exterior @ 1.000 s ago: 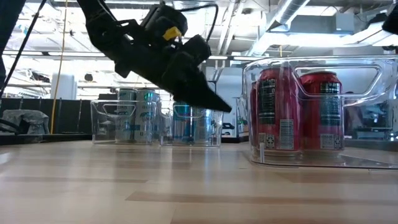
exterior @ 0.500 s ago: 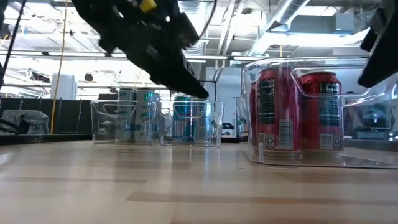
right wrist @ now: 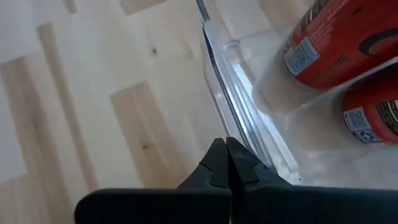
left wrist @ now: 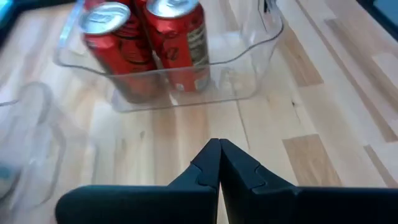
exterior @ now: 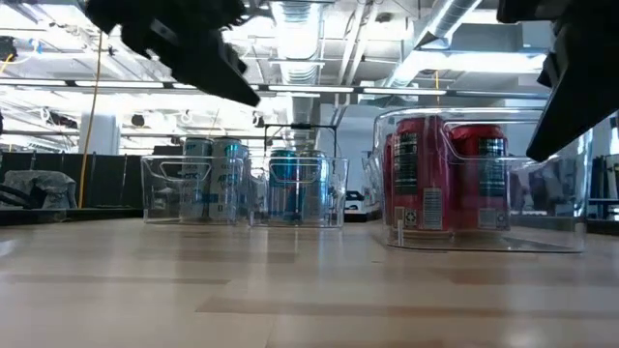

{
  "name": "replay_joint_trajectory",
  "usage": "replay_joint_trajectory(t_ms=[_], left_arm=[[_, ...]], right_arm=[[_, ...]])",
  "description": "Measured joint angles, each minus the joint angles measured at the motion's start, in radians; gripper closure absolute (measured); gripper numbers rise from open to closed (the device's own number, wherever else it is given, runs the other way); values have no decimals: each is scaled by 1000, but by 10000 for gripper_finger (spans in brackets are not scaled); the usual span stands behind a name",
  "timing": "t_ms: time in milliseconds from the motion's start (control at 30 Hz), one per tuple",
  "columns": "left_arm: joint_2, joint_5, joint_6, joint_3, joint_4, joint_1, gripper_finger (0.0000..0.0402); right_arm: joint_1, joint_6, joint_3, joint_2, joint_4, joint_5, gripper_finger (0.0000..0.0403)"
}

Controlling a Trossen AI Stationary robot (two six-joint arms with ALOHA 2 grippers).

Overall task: Sort soda cans
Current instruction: Move the bottom transparent bin from the bottom to the top right

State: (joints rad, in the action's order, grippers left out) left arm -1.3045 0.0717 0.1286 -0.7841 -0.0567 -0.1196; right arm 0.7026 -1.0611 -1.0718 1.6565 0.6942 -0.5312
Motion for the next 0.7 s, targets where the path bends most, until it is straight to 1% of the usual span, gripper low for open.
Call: replay_joint_trajectory(t_ms=[133, 400, 567, 700], left_arm=[[111, 56, -45, 84, 7, 0, 402], [296, 79, -146, 237, 17, -6, 402], [373, 98, -179, 291, 14, -17, 402], [401, 124, -179, 306, 11, -27, 402]], right_arm=[[-25, 26, 0, 0, 37, 2, 403], [-115, 120, 0, 0, 80, 6, 403], [-176, 197, 0, -6, 92, 16, 403], [-226, 260, 0, -12, 103, 29, 403]])
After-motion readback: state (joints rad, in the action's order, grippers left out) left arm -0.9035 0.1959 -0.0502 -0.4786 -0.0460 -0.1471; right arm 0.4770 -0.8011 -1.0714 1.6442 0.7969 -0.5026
